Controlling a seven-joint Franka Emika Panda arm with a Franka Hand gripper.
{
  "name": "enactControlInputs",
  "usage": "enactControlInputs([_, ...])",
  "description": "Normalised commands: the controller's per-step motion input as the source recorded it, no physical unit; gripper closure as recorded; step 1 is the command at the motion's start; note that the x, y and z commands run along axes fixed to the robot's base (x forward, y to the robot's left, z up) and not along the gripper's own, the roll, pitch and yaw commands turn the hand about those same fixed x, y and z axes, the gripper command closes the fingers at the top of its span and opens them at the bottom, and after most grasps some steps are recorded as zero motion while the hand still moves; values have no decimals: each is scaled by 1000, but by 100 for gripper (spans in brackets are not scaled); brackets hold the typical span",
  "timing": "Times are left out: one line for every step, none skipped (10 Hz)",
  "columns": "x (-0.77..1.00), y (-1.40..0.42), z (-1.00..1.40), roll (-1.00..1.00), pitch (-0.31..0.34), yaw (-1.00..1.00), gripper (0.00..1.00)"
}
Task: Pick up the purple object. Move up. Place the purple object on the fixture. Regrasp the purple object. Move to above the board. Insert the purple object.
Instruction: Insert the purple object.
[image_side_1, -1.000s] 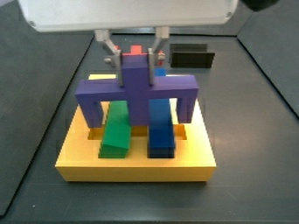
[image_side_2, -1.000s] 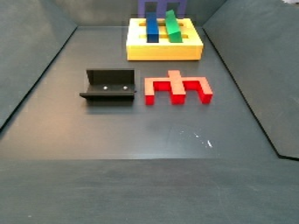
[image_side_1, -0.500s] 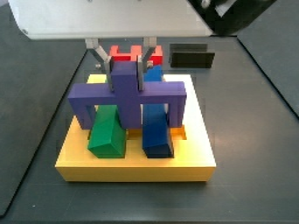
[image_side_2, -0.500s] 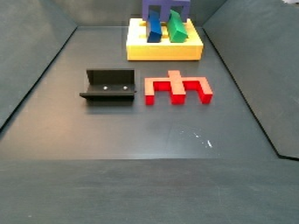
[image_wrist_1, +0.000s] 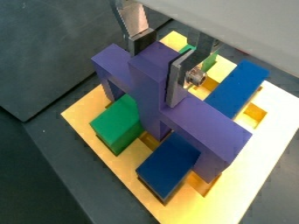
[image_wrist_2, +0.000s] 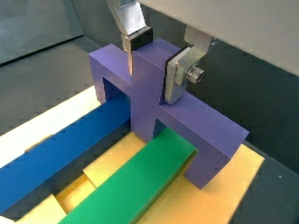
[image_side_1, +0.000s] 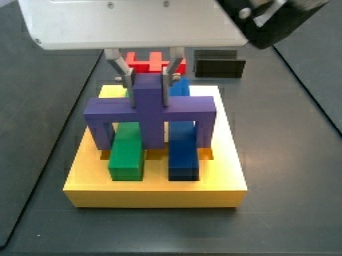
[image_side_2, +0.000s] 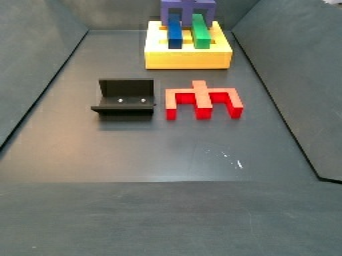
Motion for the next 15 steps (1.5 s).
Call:
enactControlInputs([303,0,31,-31,94,0,100])
enactControlInputs([246,0,0,0,70,0,100])
enactControlInputs([146,0,-51,0,10,0,100])
enactControlInputs([74,0,-91,0,0,0,100])
enactControlInputs([0,0,-94,0,0,0,100])
enactControlInputs([0,0,-131,9,0,0,100])
enactControlInputs([-131,0,-209,46,0,-17,100])
enactControlInputs([-40,0,-191,36,0,-14,100])
enactControlInputs([0,-46,-149,26,0,0,100])
enactControlInputs([0,-157,-20,0,37,0,100])
enactControlInputs([0,-240,-83,20,33,0,100])
enactControlInputs([0,-231,-123,23,10,0,100])
enactControlInputs([17,-120,-186,37,3,0,100])
enactControlInputs([177,0,-254,56,44,0,100])
enactControlInputs([223,46,-231,77,71,0,100])
